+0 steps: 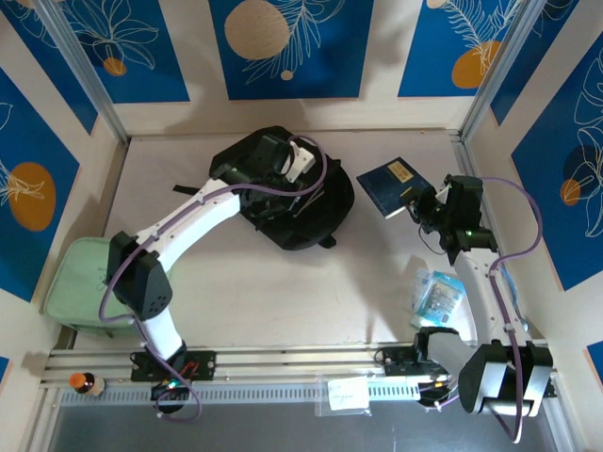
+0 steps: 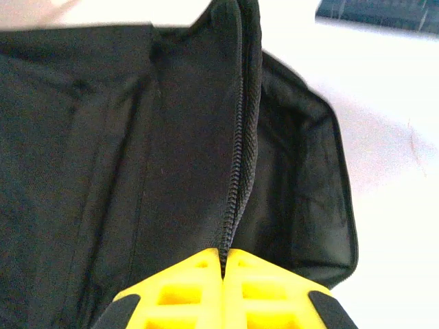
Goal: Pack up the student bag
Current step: Open the student bag at the top-center of the table, then place the book in the student bag.
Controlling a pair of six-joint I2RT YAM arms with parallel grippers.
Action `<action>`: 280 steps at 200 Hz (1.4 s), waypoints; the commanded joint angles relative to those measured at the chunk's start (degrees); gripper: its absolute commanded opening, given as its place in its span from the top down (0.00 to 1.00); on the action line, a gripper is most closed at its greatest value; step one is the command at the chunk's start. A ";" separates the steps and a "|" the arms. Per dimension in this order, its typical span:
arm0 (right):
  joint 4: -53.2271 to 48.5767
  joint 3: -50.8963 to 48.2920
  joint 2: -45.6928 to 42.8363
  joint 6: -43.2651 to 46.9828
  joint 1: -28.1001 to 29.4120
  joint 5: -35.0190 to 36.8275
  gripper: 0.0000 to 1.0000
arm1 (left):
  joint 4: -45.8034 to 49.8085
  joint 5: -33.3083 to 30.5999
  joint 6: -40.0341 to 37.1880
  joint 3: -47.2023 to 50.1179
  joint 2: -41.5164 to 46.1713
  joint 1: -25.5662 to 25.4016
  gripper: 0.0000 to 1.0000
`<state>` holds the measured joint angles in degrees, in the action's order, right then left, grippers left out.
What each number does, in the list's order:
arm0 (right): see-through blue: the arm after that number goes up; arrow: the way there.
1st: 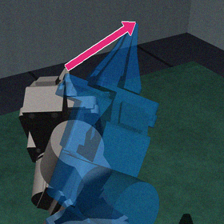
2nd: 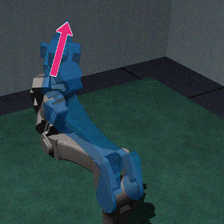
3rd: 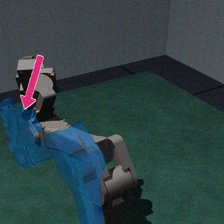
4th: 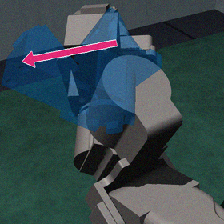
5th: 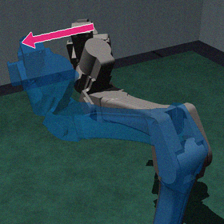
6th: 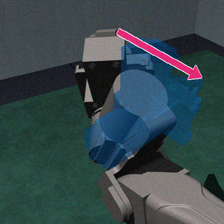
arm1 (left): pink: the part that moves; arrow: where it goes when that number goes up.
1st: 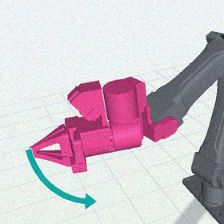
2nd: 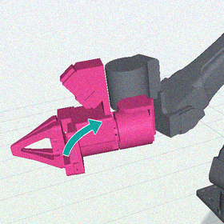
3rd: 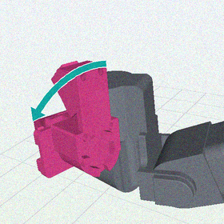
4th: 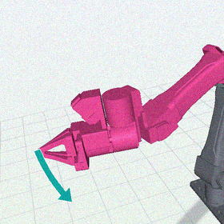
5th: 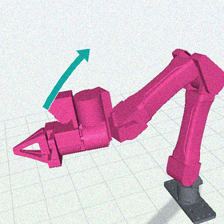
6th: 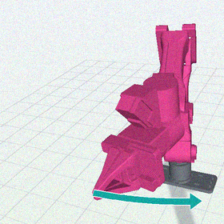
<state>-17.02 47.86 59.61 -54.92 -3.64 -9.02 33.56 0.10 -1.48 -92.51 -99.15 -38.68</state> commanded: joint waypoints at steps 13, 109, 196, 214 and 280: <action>-0.75 -0.13 0.73 -1.66 5.16 -6.44 1.00 | -14.56 1.36 2.02 5.84 5.73 -0.26 1.00; 8.12 7.10 16.84 -6.70 17.54 -8.80 1.00 | -20.82 8.60 0.25 12.76 10.33 -0.26 1.00; 9.73 12.64 29.97 -7.35 19.37 -9.22 1.00 | -21.54 8.95 0.20 14.01 10.92 -0.22 1.00; 10.55 14.17 33.87 -7.57 20.10 -9.11 1.00 | -21.96 9.13 0.59 14.11 10.74 -0.24 1.00; 14.44 26.39 52.68 -10.77 23.65 -5.41 1.00 | -22.73 8.31 2.30 14.46 10.66 -0.19 1.00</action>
<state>-5.15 70.35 107.11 -63.40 18.90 -15.44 14.81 7.03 -0.25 -78.04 -90.45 -38.74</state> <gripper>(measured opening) 0.107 0.041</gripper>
